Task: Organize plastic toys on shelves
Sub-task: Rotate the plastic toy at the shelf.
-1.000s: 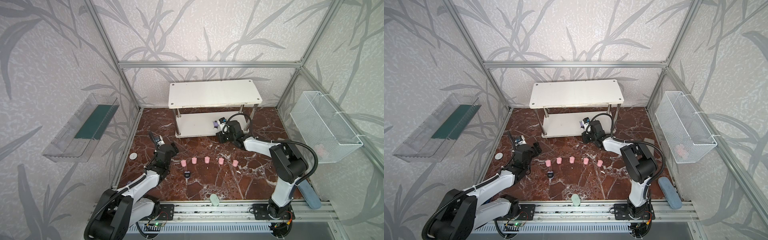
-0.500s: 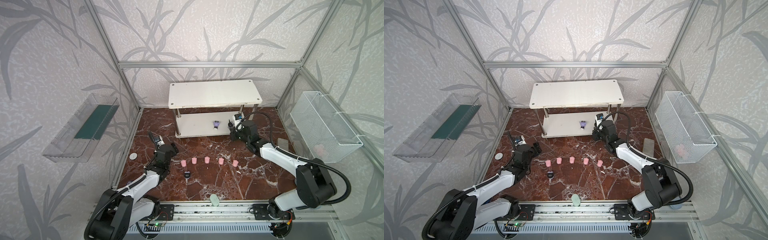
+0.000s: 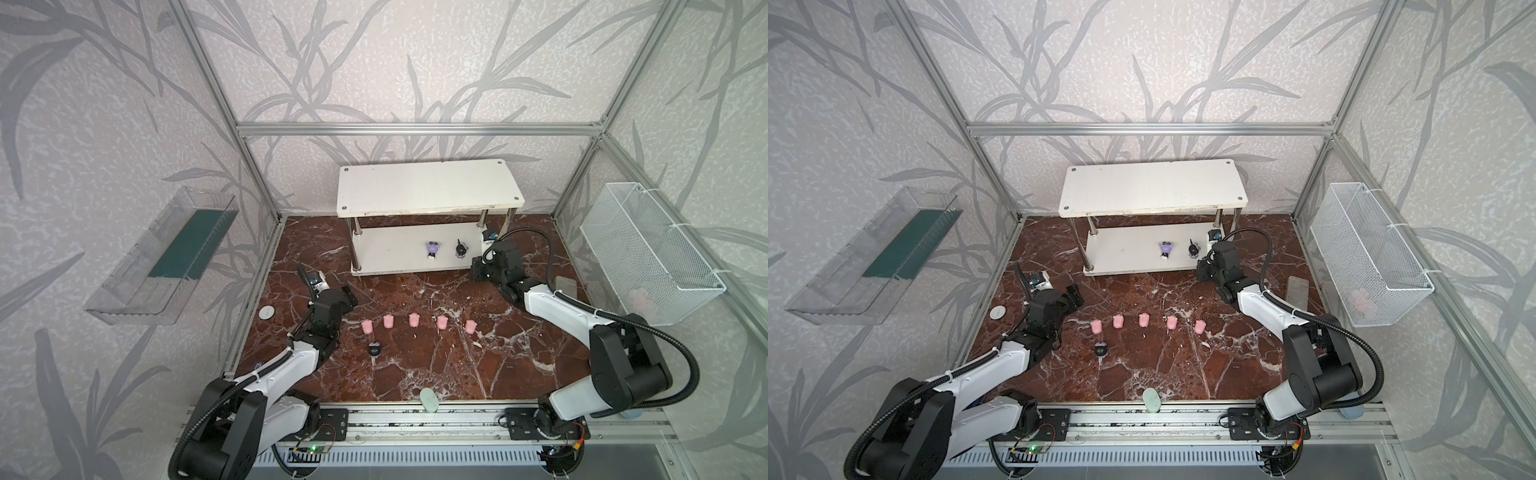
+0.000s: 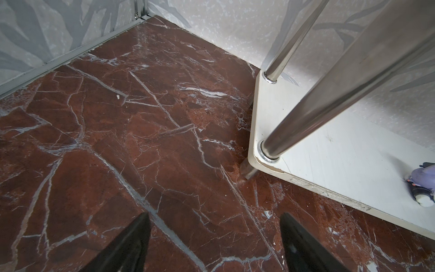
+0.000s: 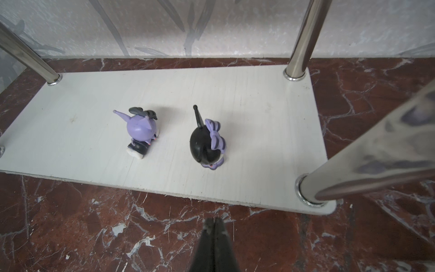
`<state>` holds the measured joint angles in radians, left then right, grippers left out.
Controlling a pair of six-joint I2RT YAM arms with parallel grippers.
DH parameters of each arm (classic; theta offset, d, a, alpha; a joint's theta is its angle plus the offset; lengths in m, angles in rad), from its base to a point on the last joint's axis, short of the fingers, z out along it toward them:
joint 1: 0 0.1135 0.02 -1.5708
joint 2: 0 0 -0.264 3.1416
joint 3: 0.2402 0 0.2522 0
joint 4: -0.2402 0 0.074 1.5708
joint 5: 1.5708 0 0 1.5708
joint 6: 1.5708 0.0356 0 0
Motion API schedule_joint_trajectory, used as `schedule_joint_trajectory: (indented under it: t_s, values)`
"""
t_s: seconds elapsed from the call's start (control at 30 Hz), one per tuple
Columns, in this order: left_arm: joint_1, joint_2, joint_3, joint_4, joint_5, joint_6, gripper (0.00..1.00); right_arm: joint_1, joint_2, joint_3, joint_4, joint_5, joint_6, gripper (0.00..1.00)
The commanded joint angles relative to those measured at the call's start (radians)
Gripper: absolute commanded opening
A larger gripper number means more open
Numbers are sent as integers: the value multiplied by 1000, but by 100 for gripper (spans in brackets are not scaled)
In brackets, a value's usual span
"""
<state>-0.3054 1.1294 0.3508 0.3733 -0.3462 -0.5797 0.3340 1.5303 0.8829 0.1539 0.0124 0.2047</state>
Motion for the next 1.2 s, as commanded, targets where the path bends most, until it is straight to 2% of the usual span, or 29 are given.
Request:
schedule_joint_trajectory:
  t_s: [0.0,0.8,1.0,1.17]
  values:
    - [5,5,-12,10,-10,-16,84,-9,29,-3,34,-33,42,0]
    - [5,4,-11,4,6,-25,84,-19,16,6,58,-65,78,1]
    - [5,6,-16,10,-3,-23,84,-33,2,-1,60,-97,101,13]
    - [5,29,-14,26,9,-28,84,-35,16,-1,86,-115,117,30]
